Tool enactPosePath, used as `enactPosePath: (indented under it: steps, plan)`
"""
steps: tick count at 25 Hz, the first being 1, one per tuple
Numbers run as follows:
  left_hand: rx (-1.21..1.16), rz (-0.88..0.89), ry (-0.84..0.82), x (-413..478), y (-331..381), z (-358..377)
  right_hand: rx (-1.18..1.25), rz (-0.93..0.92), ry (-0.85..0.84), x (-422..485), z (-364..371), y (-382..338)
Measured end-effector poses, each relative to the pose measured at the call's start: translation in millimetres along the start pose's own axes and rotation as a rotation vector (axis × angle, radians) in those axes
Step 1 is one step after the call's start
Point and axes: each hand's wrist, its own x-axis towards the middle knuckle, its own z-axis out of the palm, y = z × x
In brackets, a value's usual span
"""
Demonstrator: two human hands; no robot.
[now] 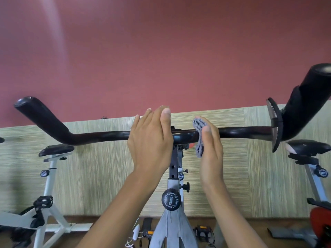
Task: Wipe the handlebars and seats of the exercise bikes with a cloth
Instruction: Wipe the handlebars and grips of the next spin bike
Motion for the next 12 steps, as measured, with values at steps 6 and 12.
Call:
enactPosePath:
  steps: [6, 12]
  plan:
    - [-0.013, 0.001, -0.008, 0.9, -1.2, 0.1, 0.015, 0.215, 0.052, 13.1, 3.1, -6.4]
    - [-0.278, -0.043, 0.053, -4.5, -6.6, -11.8, 0.259, 0.415, 0.278, -5.6, 18.8, -18.8]
